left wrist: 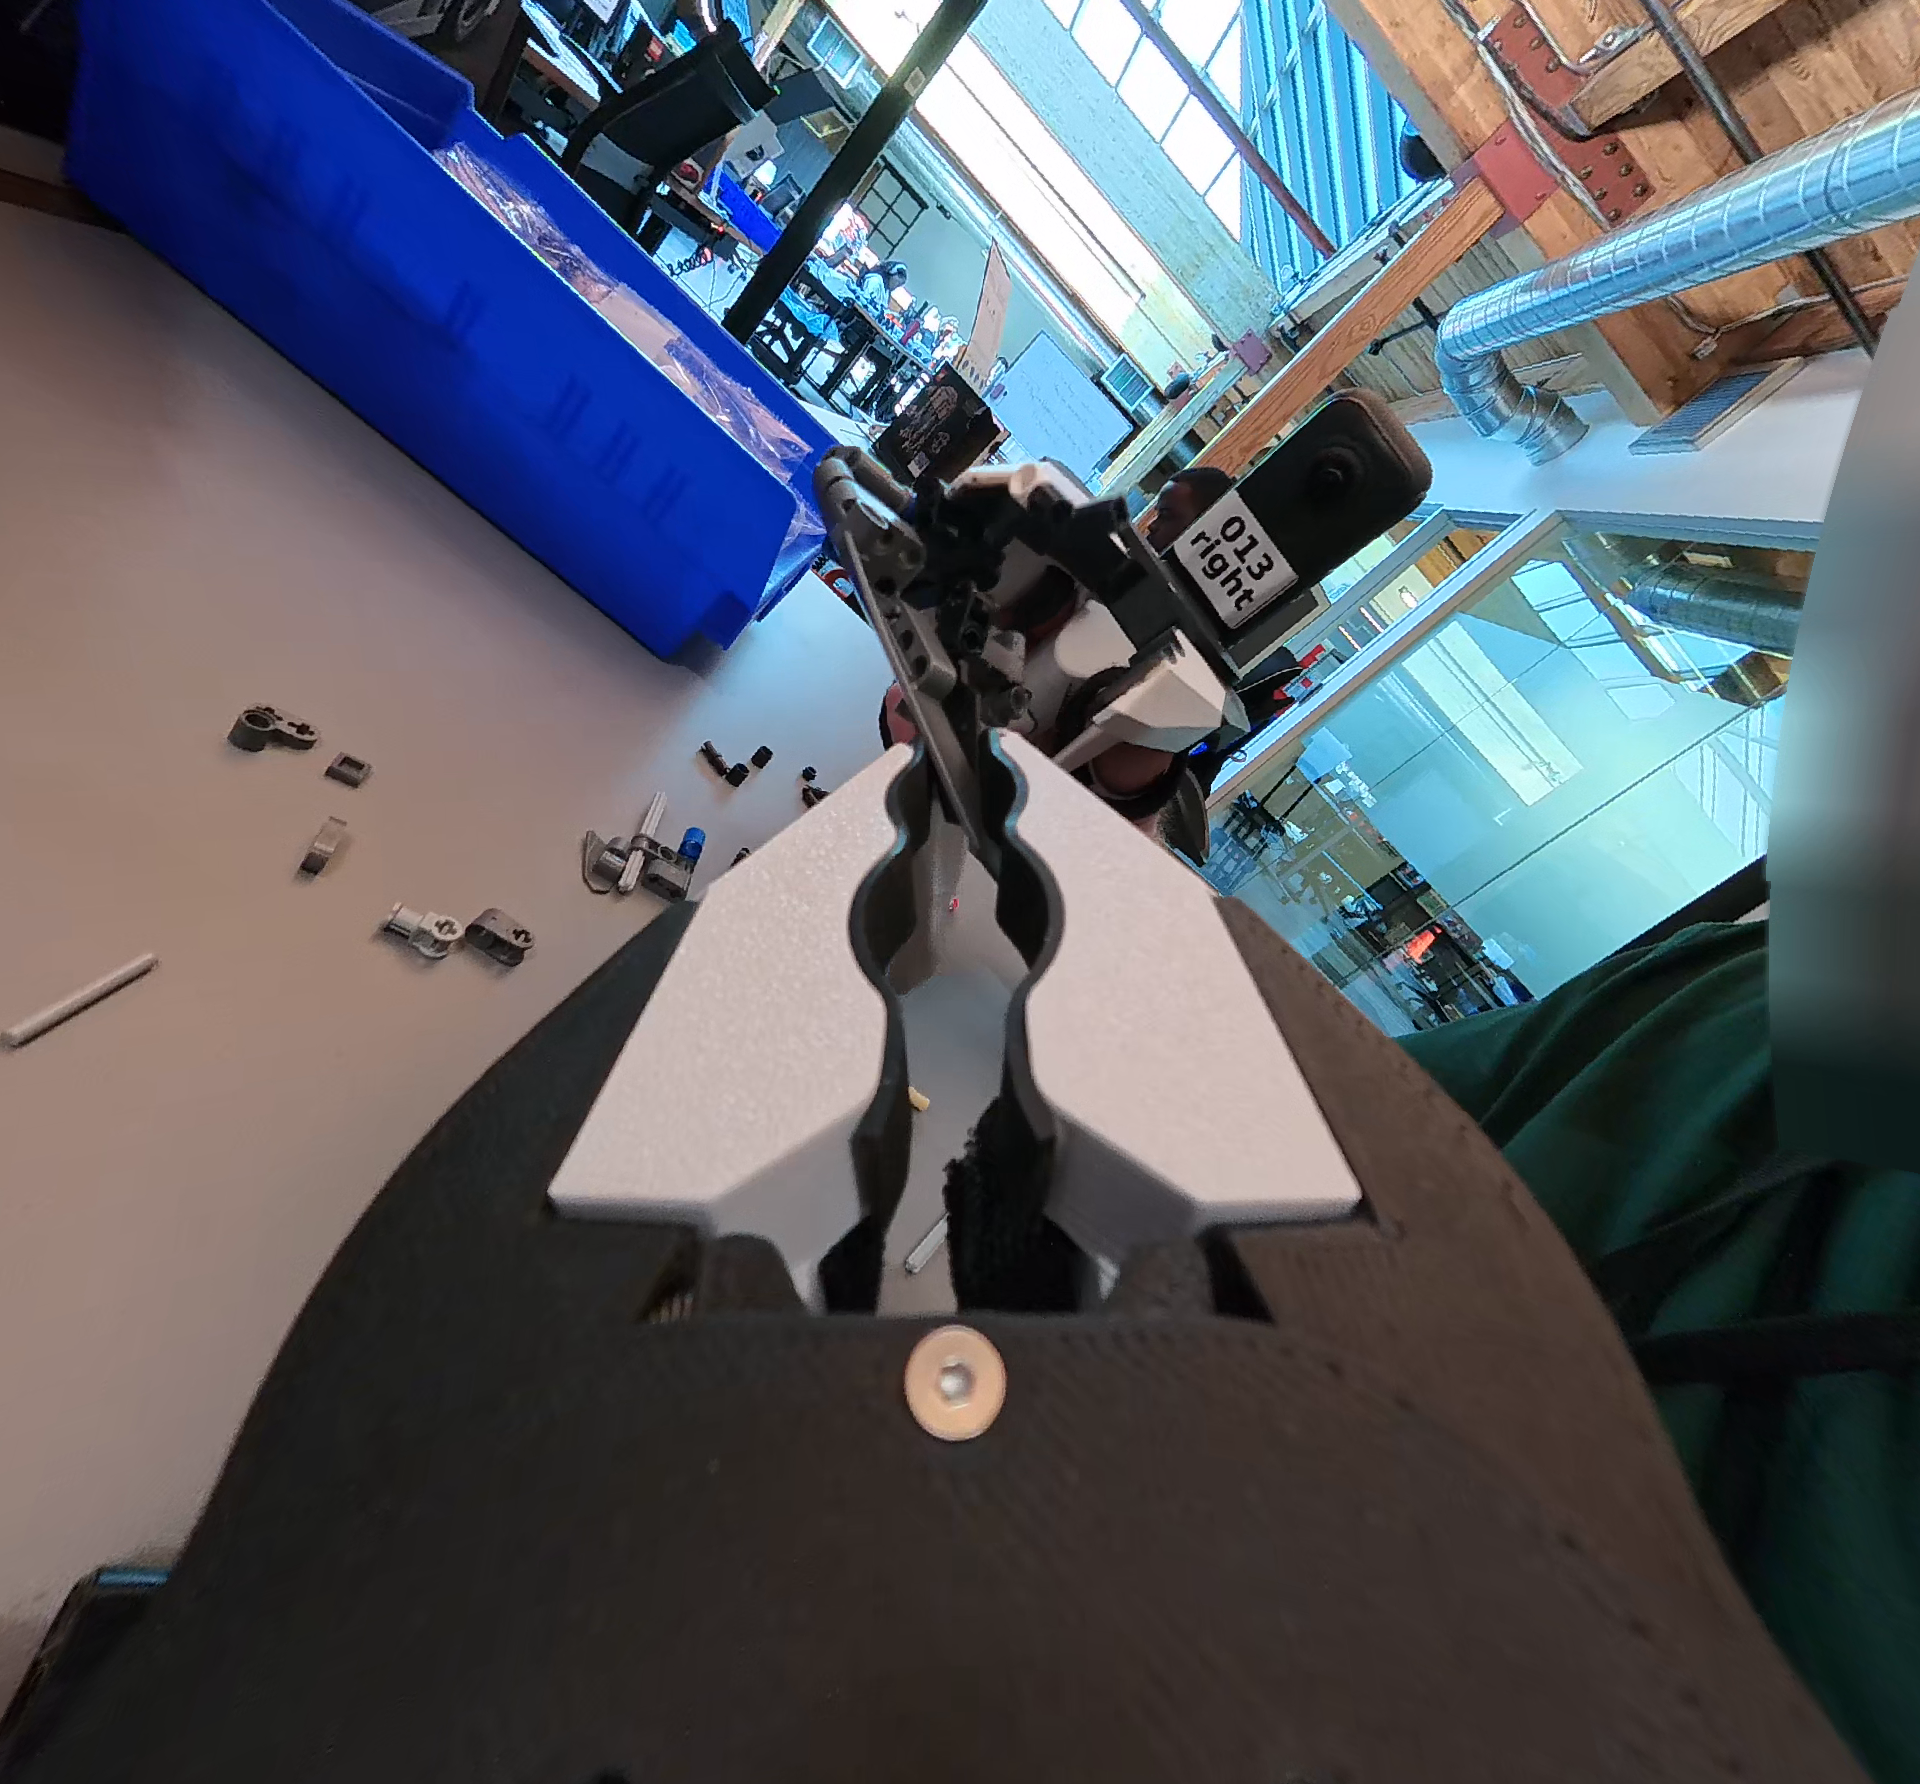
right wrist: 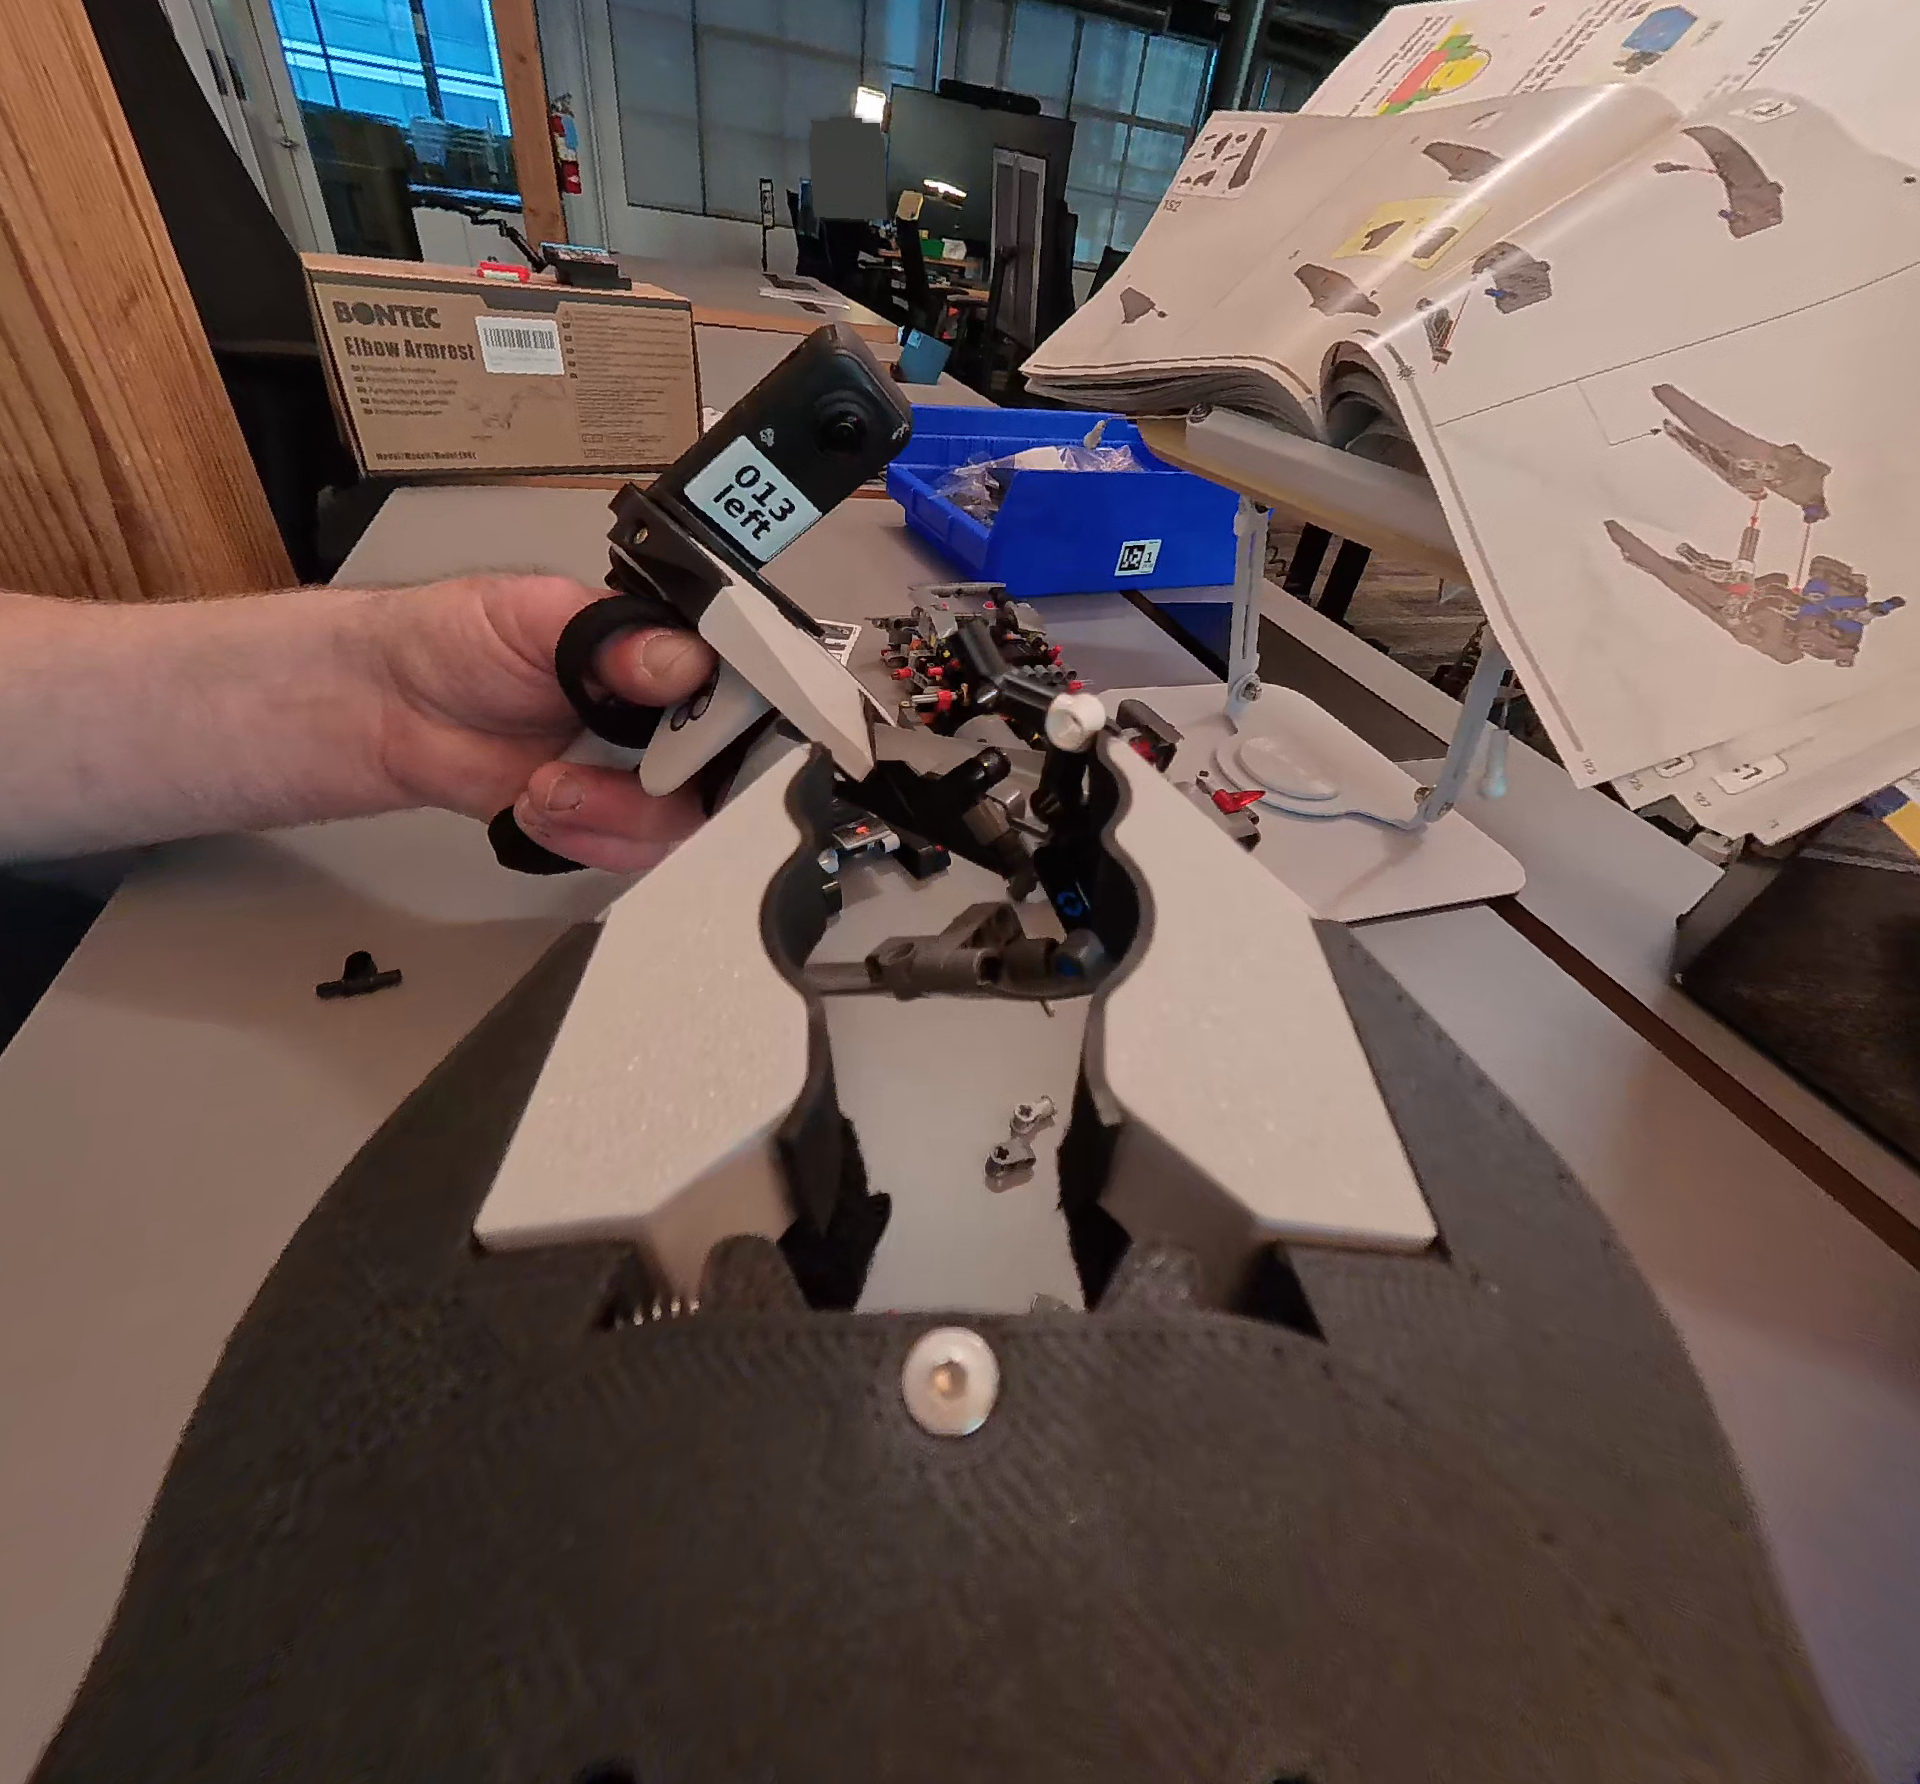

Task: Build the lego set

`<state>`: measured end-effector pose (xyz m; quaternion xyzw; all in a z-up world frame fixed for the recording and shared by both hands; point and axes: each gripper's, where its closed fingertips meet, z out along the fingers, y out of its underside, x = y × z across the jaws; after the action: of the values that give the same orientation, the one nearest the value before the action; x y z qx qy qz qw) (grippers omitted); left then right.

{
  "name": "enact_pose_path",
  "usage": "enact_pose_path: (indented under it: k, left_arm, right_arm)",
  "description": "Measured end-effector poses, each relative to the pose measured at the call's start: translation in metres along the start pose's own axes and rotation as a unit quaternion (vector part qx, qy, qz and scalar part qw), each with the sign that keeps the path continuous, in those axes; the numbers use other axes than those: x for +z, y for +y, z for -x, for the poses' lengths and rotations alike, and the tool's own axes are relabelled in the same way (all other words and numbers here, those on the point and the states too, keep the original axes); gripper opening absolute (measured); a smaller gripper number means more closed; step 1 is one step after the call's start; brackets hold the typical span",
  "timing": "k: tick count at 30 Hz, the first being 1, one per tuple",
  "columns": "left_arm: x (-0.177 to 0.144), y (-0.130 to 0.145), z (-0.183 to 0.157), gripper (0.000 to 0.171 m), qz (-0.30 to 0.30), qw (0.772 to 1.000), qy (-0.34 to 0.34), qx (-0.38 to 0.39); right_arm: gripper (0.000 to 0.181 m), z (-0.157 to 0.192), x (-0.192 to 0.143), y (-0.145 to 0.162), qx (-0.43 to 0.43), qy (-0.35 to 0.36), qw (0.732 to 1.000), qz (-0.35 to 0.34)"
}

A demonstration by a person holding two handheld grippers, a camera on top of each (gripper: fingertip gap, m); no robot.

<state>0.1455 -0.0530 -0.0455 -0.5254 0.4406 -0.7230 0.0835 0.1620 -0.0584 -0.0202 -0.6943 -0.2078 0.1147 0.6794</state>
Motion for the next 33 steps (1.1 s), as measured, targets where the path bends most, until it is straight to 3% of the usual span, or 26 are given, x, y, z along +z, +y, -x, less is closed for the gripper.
enact_pose_path:
  k: [33]
  left_arm:
    - [-0.0032, -0.0044, -0.0036, 0.006, -0.007, 1.0, -0.003, 0.0]
  right_arm:
    - [0.034, 0.0086, 0.0046, 0.0079, -0.03, -0.007, 0.999, 0.027]
